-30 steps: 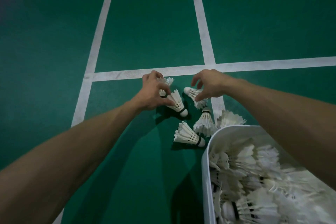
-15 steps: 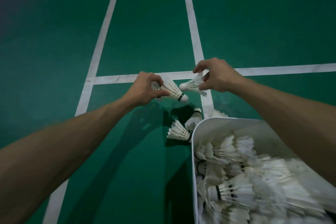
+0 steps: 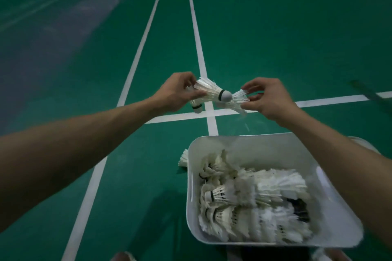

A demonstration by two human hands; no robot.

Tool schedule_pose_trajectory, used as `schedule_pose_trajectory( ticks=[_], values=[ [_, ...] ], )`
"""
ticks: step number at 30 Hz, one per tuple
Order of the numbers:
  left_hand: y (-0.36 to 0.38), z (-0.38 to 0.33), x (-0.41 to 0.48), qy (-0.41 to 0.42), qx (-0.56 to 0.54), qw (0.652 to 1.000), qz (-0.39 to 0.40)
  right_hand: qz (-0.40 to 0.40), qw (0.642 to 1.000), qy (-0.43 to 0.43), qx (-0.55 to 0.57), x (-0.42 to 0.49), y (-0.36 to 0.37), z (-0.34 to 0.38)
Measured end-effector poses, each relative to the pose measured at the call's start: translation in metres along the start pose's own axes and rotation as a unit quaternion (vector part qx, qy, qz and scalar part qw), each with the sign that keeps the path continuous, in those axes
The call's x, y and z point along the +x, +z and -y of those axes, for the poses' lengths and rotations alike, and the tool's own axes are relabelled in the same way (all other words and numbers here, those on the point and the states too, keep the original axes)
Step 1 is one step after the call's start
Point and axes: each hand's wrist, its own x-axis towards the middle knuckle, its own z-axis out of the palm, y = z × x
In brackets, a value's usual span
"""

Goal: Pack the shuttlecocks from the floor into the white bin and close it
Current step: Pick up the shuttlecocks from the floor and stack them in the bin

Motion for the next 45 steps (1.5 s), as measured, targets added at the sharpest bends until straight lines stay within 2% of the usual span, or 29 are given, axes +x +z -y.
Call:
schedule_pose_trajectory(
  ticks=[5,10,19,23,27,33,40,45],
  values=[
    [0.026,-0.031,-0.034,-0.027,0.000,1.000,0.016,-0.021,0.999,0.001,0.048,-0.043,-0.028,0.000],
    [0.050,-0.034,-0.061,-0.055,-0.029,0.996,0.058,-0.014,0.999,0.022,0.038,-0.071,-0.030,-0.024],
    [0.060,-0.032,-0.054,-0.058,0.015,0.993,0.098,0.052,0.990,0.031,-0.126,-0.082,-0.006,-0.061],
    [0.068,-0.024,-0.053,-0.055,0.055,0.990,0.119,0.025,0.989,0.039,-0.140,-0.079,0.007,-0.072],
    [0.071,-0.016,-0.054,-0.053,0.077,0.987,0.129,0.007,0.993,0.065,-0.102,-0.080,0.023,-0.084],
    [0.070,-0.005,-0.060,-0.044,0.125,0.983,0.126,-0.018,0.990,0.136,0.043,-0.092,0.051,-0.096],
    [0.062,0.002,-0.061,-0.053,0.115,0.985,0.119,-0.063,0.984,0.146,0.079,-0.082,0.040,-0.094],
    [0.061,0.006,-0.061,-0.051,0.111,0.985,0.122,-0.053,0.982,0.157,0.094,-0.086,0.057,-0.095]
  ],
)
